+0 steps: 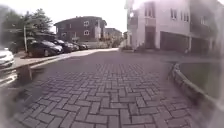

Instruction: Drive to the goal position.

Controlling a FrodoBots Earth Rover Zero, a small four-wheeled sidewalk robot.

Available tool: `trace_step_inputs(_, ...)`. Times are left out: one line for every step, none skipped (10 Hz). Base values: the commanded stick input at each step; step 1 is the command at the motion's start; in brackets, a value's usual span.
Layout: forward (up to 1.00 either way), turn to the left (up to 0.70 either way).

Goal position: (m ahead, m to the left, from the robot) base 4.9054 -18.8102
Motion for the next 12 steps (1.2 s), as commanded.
trace_step_inputs(0.69, 0.03)
trace_step_inputs(0.69, 0.03)
trace_step_inputs(0.69, 0.03)
trace_step_inputs(0.69, 0.03)
trace_step_inputs(0.69, 0.03)
trace_step_inputs(0.69, 0.03)
trace_step_inputs(0.69, 0.03)
trace_step_inputs(0.69, 0.03)
trace_step_inputs(0.69, 0.03)
trace_step_inputs(0.69, 0.03)
trace_step_inputs(0.69, 0.03)
trace_step_inputs(0.69, 0.03)
